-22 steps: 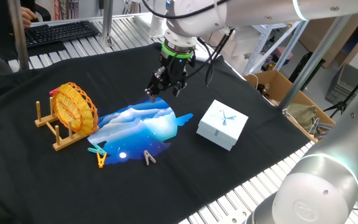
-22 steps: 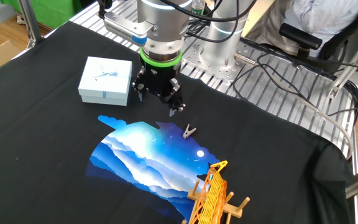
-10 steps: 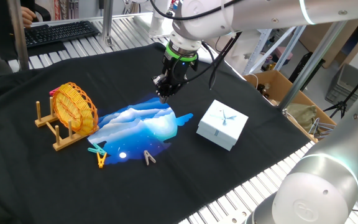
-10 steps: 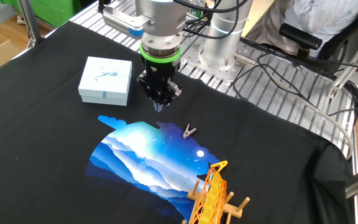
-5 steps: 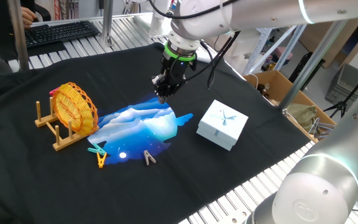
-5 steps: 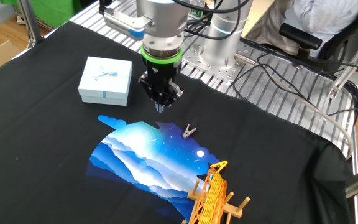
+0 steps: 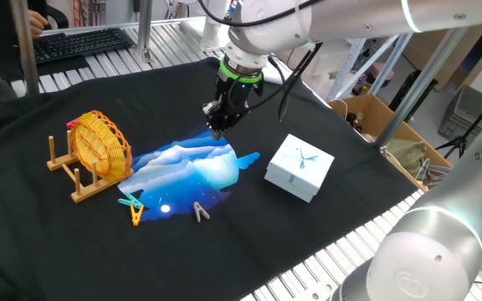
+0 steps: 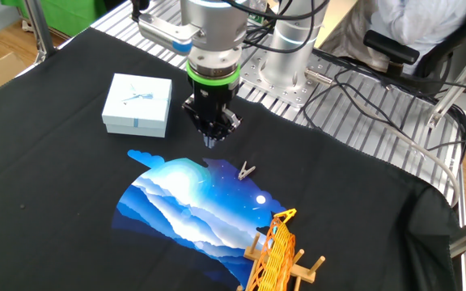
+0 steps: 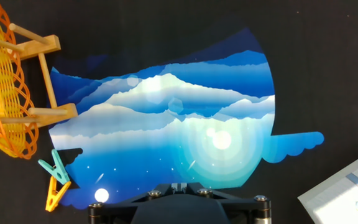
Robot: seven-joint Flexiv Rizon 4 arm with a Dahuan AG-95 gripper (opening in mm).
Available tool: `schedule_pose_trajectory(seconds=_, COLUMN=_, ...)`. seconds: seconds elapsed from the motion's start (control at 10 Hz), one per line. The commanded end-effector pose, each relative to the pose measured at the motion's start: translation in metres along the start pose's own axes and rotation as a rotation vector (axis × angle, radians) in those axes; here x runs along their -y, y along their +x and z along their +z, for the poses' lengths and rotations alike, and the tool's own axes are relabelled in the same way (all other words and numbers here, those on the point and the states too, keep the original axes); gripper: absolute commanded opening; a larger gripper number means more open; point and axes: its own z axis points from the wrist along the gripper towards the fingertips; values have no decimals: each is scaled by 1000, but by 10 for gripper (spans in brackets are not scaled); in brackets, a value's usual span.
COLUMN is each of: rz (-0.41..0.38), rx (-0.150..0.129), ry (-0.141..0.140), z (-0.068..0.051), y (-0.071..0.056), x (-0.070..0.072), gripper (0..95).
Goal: Take the dish off the dish rack
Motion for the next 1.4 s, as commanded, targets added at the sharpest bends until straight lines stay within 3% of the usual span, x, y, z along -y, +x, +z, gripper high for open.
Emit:
schedule_pose_trajectory(seconds=0.1, rz=4, rx=1, ry=5, z=-1, y=0, x=-2, gripper=0)
schedule_pose_trajectory(seconds=0.4, rz=3, rx=-46, ry=9, z=2, y=-1, x=-6, gripper=0)
schedule_pose_trajectory(seconds=0.6, rz=-27, rx=-94, ry=11, z=6, y=-5, x=-8, gripper=0)
schedule_pose_trajectory(seconds=0.9, rz=-34, rx=-101, ry=21, z=12, y=-14, x=-22, gripper=0)
schedule_pose_trajectory(seconds=1.4, rz=-19, rx=-100, ry=38, z=9, y=-50, x=-48, gripper=0)
